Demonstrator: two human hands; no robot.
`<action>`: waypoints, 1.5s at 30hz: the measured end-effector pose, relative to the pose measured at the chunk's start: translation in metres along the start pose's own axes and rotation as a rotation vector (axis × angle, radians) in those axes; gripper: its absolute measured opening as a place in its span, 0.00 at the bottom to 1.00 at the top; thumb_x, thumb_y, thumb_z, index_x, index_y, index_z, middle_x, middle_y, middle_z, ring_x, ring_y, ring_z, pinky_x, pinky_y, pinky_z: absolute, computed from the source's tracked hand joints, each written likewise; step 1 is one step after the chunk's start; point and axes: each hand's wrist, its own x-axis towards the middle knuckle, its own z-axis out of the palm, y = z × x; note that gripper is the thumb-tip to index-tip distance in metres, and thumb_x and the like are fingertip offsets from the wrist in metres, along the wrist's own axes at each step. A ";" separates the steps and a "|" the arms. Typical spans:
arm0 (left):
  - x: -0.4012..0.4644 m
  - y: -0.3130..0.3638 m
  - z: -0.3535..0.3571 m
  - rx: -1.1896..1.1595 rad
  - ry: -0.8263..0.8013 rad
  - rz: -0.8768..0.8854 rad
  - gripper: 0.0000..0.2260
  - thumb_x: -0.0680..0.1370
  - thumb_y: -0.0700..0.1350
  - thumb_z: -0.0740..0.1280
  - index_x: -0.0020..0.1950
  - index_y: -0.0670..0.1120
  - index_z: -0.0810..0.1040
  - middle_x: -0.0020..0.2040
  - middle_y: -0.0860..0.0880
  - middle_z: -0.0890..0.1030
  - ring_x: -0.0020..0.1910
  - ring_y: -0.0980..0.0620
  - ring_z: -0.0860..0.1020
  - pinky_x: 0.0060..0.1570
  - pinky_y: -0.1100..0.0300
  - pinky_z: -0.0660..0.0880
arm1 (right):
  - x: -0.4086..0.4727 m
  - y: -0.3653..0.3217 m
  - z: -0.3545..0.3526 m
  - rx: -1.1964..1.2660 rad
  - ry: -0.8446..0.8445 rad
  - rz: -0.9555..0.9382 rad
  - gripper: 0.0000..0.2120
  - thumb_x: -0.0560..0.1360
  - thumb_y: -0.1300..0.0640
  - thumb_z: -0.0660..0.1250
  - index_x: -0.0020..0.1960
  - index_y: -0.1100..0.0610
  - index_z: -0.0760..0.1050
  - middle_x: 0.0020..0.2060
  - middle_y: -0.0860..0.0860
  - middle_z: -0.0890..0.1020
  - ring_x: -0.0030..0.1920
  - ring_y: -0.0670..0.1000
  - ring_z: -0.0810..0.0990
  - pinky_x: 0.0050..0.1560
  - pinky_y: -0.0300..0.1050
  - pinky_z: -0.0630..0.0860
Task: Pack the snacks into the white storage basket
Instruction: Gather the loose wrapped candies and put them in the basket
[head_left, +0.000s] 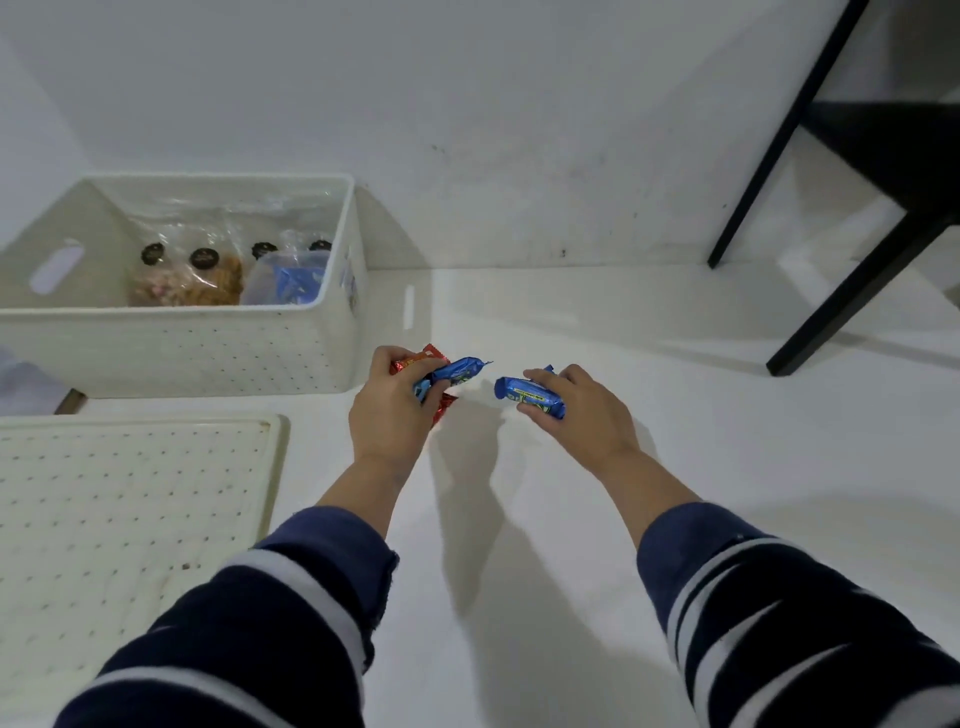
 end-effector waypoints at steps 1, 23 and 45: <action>0.006 0.003 -0.012 0.003 0.026 0.000 0.10 0.74 0.50 0.71 0.56 0.56 0.82 0.56 0.55 0.73 0.46 0.52 0.78 0.40 0.57 0.77 | 0.009 -0.009 -0.009 0.020 -0.005 -0.011 0.21 0.75 0.38 0.63 0.66 0.39 0.71 0.50 0.45 0.75 0.48 0.49 0.79 0.45 0.44 0.77; 0.204 -0.176 -0.253 0.147 0.147 -0.248 0.13 0.75 0.53 0.69 0.59 0.54 0.80 0.56 0.50 0.71 0.49 0.47 0.78 0.47 0.58 0.73 | 0.204 -0.379 0.024 0.216 -0.253 -0.259 0.14 0.72 0.41 0.67 0.56 0.43 0.78 0.44 0.45 0.81 0.45 0.49 0.79 0.47 0.45 0.75; 0.237 -0.233 -0.255 0.376 -0.504 -0.180 0.21 0.79 0.56 0.60 0.70 0.50 0.71 0.69 0.47 0.73 0.66 0.45 0.73 0.65 0.50 0.71 | 0.212 -0.438 0.060 0.116 -0.481 0.086 0.27 0.79 0.44 0.58 0.75 0.55 0.61 0.73 0.54 0.66 0.72 0.56 0.66 0.73 0.54 0.63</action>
